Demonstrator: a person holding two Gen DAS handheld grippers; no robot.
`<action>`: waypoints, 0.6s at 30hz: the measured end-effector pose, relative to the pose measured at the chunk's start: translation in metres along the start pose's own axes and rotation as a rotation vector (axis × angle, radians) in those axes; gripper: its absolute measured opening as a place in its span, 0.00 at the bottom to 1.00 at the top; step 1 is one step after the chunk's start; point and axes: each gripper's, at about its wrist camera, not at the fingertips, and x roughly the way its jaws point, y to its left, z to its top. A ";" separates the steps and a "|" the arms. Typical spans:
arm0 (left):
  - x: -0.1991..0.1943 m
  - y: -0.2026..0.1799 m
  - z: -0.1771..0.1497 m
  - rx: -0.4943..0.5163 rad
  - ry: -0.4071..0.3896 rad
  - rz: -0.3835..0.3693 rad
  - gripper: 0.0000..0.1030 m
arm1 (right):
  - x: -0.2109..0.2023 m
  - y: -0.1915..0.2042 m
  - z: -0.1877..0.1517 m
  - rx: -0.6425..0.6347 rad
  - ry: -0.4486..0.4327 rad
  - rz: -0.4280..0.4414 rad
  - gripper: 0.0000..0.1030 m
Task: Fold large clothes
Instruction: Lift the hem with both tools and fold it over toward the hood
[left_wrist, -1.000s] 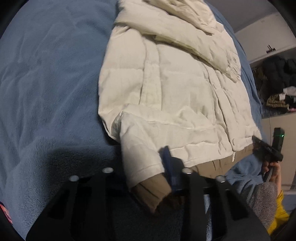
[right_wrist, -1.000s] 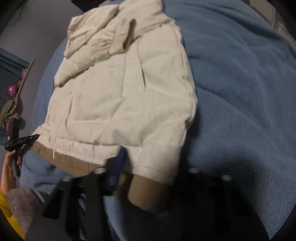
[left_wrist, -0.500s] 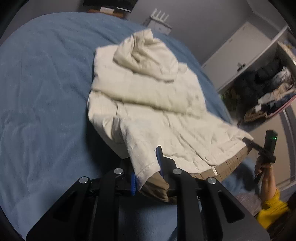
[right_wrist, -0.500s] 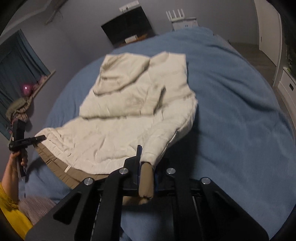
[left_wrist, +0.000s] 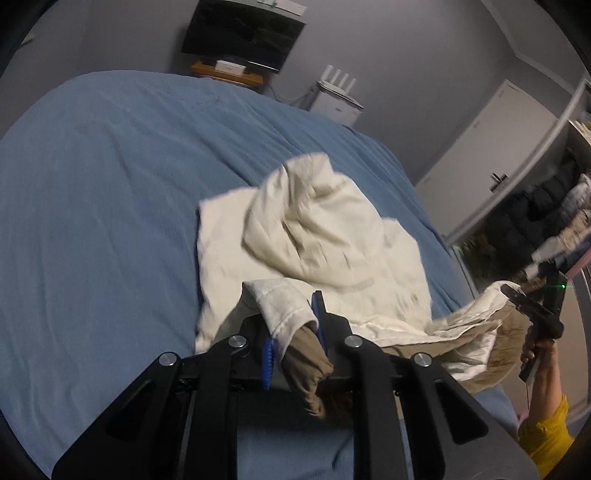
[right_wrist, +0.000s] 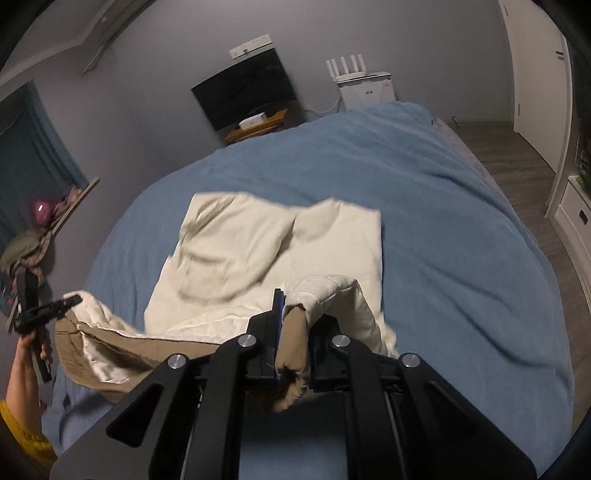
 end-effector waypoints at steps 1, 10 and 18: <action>0.005 0.004 0.008 -0.010 0.000 0.003 0.17 | 0.010 -0.002 0.008 0.008 0.000 -0.008 0.07; 0.113 0.035 0.093 -0.095 0.053 0.117 0.20 | 0.130 -0.028 0.071 0.106 0.035 -0.117 0.07; 0.186 0.067 0.109 -0.133 0.140 0.194 0.23 | 0.225 -0.056 0.071 0.173 0.119 -0.189 0.07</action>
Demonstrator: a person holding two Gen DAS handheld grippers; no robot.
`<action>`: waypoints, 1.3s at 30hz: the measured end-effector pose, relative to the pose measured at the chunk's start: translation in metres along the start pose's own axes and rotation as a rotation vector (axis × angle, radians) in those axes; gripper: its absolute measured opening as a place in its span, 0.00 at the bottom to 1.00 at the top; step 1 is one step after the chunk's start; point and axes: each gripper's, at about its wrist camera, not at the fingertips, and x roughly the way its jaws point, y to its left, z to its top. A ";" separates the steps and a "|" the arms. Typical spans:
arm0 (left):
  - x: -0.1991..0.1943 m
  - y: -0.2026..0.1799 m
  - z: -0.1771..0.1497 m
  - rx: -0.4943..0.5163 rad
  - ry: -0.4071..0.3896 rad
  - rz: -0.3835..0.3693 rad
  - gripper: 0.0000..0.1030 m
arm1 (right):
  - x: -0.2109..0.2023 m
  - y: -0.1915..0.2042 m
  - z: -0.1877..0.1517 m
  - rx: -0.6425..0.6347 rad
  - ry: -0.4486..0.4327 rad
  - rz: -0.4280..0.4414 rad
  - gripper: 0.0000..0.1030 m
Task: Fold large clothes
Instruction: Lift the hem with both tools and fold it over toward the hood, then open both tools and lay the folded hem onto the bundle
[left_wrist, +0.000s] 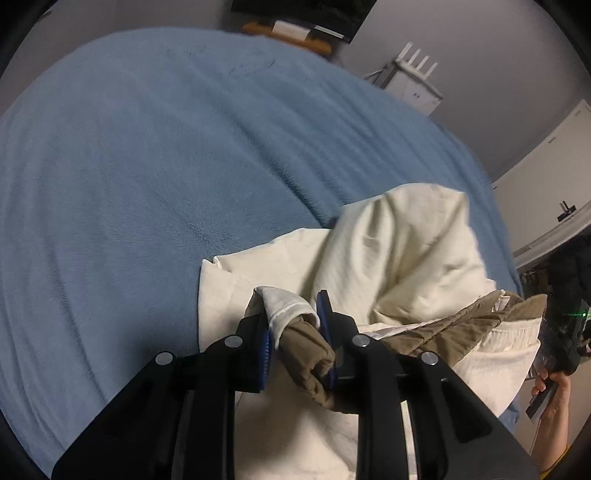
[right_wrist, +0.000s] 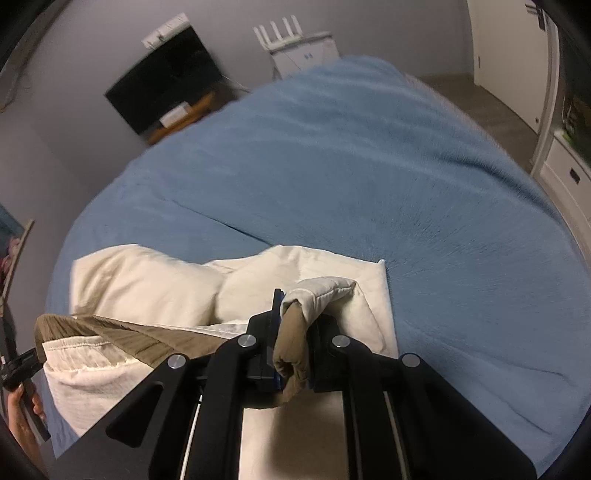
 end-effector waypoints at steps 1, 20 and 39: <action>0.010 0.003 0.002 -0.004 0.017 0.005 0.23 | 0.008 0.000 0.000 -0.001 0.008 -0.010 0.07; -0.047 0.004 -0.037 -0.053 -0.080 -0.238 0.86 | -0.035 -0.008 -0.031 -0.040 -0.054 0.141 0.68; -0.015 -0.080 -0.232 0.406 -0.159 0.096 0.93 | -0.052 0.081 -0.220 -0.433 -0.121 0.003 0.80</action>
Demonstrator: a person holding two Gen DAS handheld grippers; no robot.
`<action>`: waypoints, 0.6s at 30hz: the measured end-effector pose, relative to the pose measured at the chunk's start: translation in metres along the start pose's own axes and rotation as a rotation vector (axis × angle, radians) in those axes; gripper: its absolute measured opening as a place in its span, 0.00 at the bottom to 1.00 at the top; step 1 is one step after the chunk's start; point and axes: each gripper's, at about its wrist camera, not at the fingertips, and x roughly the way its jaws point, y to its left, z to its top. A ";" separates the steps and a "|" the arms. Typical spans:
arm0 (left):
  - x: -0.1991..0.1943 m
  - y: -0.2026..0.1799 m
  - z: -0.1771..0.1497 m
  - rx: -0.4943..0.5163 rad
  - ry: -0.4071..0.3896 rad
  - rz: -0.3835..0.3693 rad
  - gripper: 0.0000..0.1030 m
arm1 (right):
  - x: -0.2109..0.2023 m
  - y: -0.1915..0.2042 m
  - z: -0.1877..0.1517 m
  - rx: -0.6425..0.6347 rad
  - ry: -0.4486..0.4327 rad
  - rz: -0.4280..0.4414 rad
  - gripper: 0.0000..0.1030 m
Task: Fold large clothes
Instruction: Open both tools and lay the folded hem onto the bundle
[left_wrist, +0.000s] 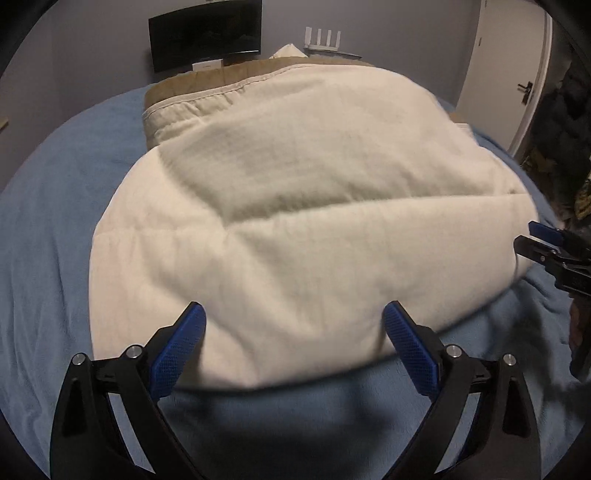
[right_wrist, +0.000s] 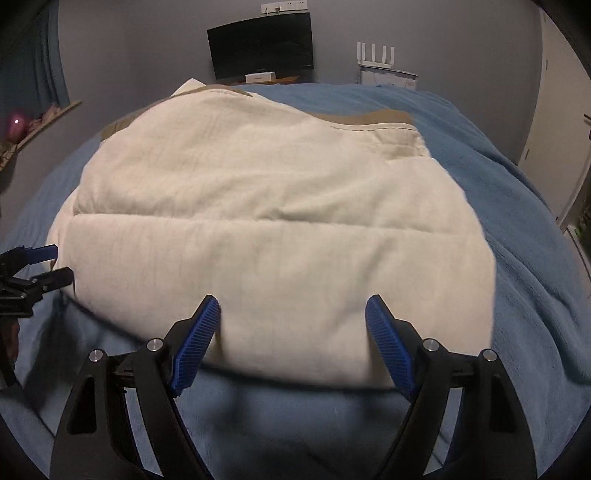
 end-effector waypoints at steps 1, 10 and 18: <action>0.004 0.000 0.008 -0.009 -0.014 0.003 0.95 | 0.005 0.002 0.007 0.001 -0.005 -0.003 0.83; 0.050 0.009 0.094 -0.075 0.002 0.011 0.95 | 0.065 0.022 0.093 0.046 0.024 0.002 0.84; 0.096 0.025 0.179 -0.074 0.066 0.132 0.95 | 0.125 0.028 0.170 0.106 0.112 -0.023 0.83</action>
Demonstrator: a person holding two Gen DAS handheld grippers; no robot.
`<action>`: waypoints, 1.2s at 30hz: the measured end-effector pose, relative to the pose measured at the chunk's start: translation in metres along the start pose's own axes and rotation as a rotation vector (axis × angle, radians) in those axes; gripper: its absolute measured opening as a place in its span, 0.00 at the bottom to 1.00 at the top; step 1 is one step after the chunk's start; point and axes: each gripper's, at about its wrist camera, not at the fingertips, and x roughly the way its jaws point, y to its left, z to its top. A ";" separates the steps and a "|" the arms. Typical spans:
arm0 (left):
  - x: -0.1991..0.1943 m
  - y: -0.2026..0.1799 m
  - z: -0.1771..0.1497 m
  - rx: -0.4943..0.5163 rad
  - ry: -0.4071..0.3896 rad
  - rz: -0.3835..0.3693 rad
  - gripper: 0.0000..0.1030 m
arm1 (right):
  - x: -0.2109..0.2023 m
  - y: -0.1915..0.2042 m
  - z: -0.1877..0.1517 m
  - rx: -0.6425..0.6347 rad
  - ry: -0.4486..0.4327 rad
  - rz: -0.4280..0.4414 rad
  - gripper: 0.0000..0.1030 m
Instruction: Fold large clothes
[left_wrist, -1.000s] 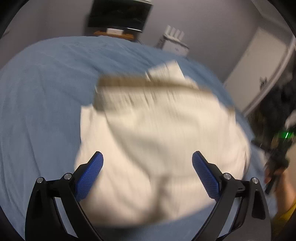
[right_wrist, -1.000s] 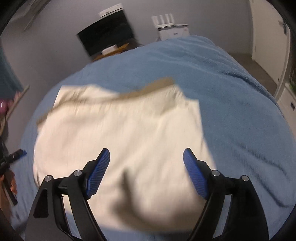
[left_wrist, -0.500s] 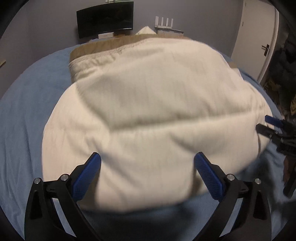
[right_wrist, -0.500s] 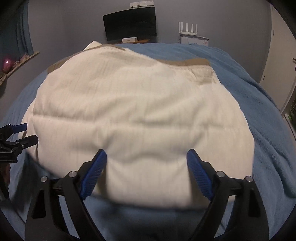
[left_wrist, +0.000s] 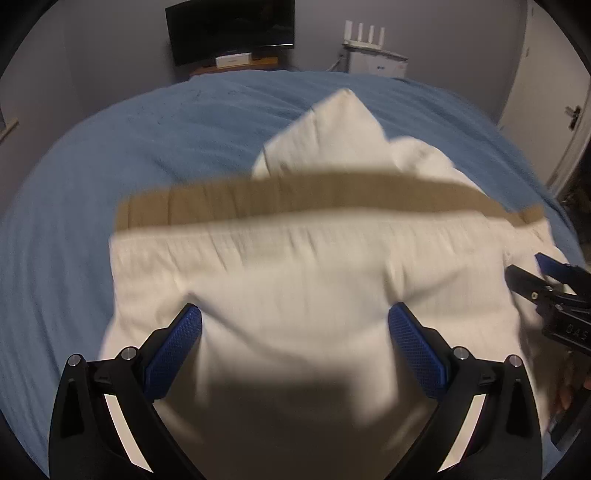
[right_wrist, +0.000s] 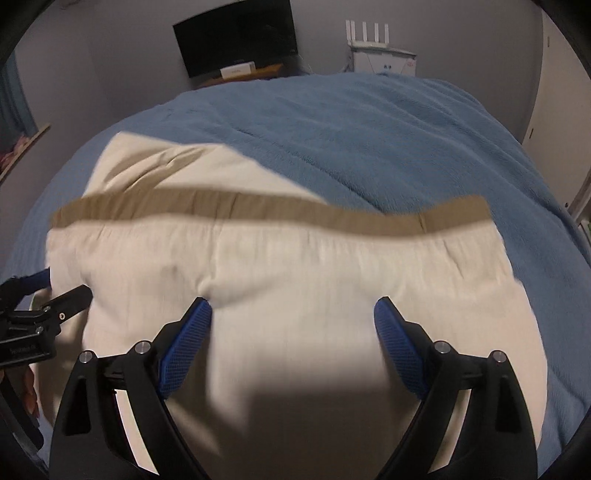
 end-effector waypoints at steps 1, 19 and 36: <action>0.004 0.000 0.006 0.005 0.007 0.015 0.95 | 0.005 0.001 0.004 0.005 0.016 -0.009 0.83; 0.091 0.000 0.019 0.085 0.244 0.061 0.96 | 0.082 0.003 0.008 -0.076 0.183 -0.100 0.88; 0.085 -0.003 -0.005 0.079 0.234 0.054 0.96 | 0.090 0.017 -0.003 -0.069 0.162 -0.107 0.89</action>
